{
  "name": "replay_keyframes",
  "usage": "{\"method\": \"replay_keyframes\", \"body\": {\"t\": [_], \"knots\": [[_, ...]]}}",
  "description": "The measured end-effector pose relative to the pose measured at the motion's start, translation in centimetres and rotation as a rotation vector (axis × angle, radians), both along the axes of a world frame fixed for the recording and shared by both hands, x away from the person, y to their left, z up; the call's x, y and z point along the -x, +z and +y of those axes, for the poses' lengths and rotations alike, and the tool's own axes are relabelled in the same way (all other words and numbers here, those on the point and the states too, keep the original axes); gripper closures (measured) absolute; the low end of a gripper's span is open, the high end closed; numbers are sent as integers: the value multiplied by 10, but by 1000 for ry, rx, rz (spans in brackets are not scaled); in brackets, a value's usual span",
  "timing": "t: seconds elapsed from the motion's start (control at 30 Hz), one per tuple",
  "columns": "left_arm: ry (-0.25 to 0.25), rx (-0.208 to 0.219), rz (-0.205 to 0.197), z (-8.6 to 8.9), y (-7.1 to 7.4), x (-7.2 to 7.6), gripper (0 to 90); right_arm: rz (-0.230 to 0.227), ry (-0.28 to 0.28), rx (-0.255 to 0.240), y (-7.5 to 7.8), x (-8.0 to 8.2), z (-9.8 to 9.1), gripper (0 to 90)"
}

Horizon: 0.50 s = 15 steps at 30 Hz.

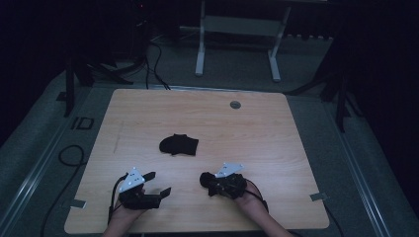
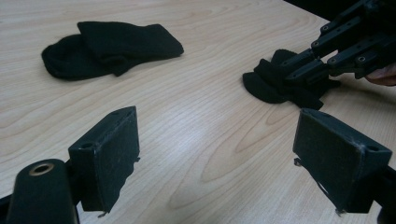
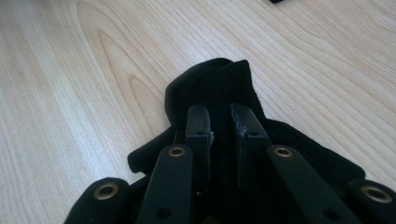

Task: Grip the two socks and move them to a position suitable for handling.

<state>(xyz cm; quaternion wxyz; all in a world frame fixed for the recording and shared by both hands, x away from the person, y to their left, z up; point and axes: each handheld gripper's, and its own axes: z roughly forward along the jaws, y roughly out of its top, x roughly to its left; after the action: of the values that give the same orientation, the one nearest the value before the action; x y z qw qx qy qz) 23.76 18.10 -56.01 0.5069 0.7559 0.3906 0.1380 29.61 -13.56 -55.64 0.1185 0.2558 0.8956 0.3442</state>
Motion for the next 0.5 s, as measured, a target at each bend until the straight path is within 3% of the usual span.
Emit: {"method": "replay_keyframes", "body": {"t": [0.13,0.23,0.33,0.5], "knots": [[-32,-7,9,-9,-1,-3,152,8,1,-5,0,0,0,755],[-56,-12,19,-16,-2,-6,152,26,21,-15,3,0,-1,564],[-80,-14,29,-24,-2,-9,154,11,17,-49,15,4,-7,471],[-129,-20,28,-40,1,-19,204,-45,-44,-95,37,0,-32,446]]}}
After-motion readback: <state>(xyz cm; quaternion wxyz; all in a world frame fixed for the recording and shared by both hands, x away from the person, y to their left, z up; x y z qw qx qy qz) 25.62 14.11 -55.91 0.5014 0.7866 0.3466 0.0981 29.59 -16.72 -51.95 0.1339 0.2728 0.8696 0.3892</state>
